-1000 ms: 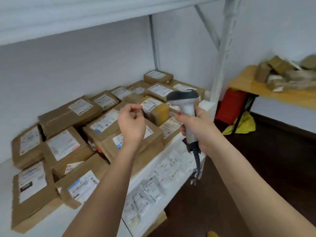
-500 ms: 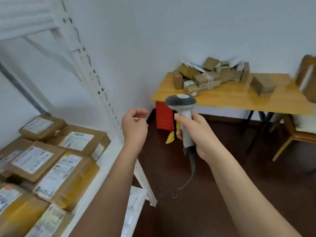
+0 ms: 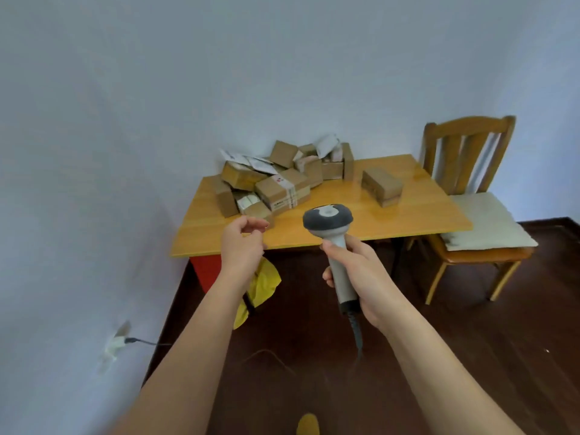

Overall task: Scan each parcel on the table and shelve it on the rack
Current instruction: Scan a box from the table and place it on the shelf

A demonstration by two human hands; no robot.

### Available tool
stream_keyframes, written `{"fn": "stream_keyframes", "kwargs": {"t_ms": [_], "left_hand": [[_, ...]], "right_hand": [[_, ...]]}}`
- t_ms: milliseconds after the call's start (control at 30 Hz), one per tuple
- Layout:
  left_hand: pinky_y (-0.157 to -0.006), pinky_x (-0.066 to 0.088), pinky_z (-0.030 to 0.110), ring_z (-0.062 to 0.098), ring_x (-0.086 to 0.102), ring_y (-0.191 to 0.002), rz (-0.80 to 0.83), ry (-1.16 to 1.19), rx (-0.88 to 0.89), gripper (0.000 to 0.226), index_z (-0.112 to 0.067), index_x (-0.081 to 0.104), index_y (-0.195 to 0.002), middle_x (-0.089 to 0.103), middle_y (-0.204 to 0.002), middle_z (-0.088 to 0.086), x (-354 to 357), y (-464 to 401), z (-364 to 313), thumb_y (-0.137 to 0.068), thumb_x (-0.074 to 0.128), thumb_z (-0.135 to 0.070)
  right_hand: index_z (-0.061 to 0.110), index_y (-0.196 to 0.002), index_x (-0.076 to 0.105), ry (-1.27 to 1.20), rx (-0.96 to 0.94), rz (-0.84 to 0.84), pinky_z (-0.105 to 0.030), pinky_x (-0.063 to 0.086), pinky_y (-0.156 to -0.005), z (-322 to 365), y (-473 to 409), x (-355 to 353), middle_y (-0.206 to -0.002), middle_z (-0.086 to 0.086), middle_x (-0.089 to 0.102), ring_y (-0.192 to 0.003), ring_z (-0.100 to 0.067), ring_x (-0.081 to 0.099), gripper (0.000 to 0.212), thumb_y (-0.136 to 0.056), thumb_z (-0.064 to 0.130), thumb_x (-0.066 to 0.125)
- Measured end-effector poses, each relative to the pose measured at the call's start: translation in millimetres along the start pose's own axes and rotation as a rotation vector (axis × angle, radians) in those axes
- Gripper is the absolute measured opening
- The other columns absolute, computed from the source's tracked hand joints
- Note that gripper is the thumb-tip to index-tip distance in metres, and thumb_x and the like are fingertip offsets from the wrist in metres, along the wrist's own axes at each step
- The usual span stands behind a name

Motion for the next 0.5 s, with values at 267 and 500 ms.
{"fn": "stream_keyframes", "kwargs": {"t_ms": [267,500], "left_hand": [[-0.058,0.043,0.024,0.019,0.058,-0.082,0.178,0.015,-0.073,0.026,-0.015,0.065,-0.092,0.062,-0.102,0.003,114.2,-181.3,-16.9,-0.097,0.044,-0.002],[-0.06,0.045,0.026,0.019,0.057,-0.074,0.393,-0.008,-0.122,0.024,-0.015,0.064,-0.091,0.061,-0.1,0.002,251.6,-253.4,-17.0,-0.098,0.044,-0.004]], "right_hand": [[0.021,-0.114,0.063,-0.082,0.025,-0.24,-0.029,0.051,-0.064,34.0,-148.0,-48.1,-0.096,-0.004,0.062,-0.064,-0.013,0.06,0.017,-0.097,0.027,0.06],[0.016,-0.115,0.062,-0.135,0.055,-0.465,-0.032,0.048,-0.064,37.8,-238.8,-135.8,-0.093,-0.006,0.06,-0.063,-0.014,0.057,0.02,-0.098,0.026,0.059]]}}
Point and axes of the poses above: each hand's wrist, its own y-axis away from the middle knuckle, its own x-axis out of the palm, z = x × y, the point moved 4 cm from there along -y, towards the middle knuckle
